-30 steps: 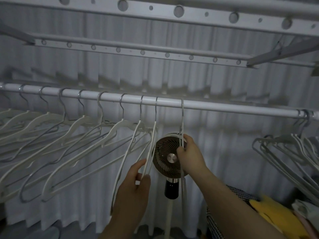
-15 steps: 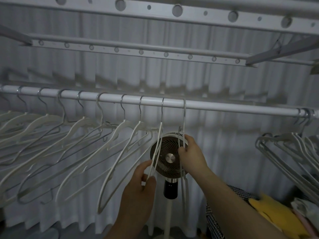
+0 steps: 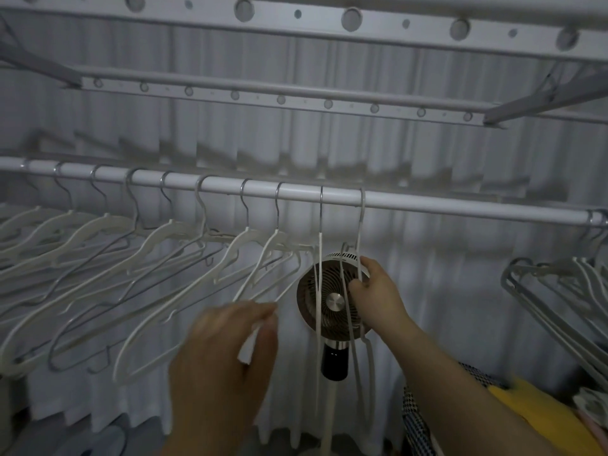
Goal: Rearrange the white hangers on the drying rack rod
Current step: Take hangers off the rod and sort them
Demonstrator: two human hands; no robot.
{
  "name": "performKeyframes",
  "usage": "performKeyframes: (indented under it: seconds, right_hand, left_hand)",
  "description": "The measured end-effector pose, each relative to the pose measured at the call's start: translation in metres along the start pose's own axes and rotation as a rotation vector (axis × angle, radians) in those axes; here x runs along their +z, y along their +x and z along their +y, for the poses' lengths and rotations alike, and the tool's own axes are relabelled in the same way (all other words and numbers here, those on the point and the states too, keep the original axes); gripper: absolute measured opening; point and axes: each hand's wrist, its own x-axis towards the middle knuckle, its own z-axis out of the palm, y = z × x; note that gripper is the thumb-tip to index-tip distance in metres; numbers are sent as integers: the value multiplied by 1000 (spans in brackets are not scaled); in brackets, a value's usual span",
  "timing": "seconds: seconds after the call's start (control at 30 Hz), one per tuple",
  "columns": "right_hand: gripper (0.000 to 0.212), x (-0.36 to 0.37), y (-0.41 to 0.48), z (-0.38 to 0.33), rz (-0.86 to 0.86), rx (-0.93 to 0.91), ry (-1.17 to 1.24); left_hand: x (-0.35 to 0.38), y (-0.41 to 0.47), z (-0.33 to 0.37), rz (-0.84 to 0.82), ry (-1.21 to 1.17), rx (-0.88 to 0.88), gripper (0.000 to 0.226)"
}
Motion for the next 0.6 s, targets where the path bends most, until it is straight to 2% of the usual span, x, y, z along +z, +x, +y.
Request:
performKeyframes:
  seconds: [0.07,0.2,0.33,0.5,0.6]
  right_hand:
    - [46,1,0,0,-1,-3,-6]
    - [48,3,-1,-3,-9,-5,-9]
    - [47,5,-2,-5,-7,-14,-12]
    - [45,9,-4,-8,-12,-21,-16]
    - [45,9,-5,-9,-5,-23,-13]
  left_hand:
    - [-8,6,-11,52,93,24,37]
    - [-5,8,-32,-44,118,-214,33]
    - [5,3,-48,-134,51,-370,44]
    - [10,-2,-56,-261,62,-417,36]
    - [11,-3,-58,-264,61,-391,34]
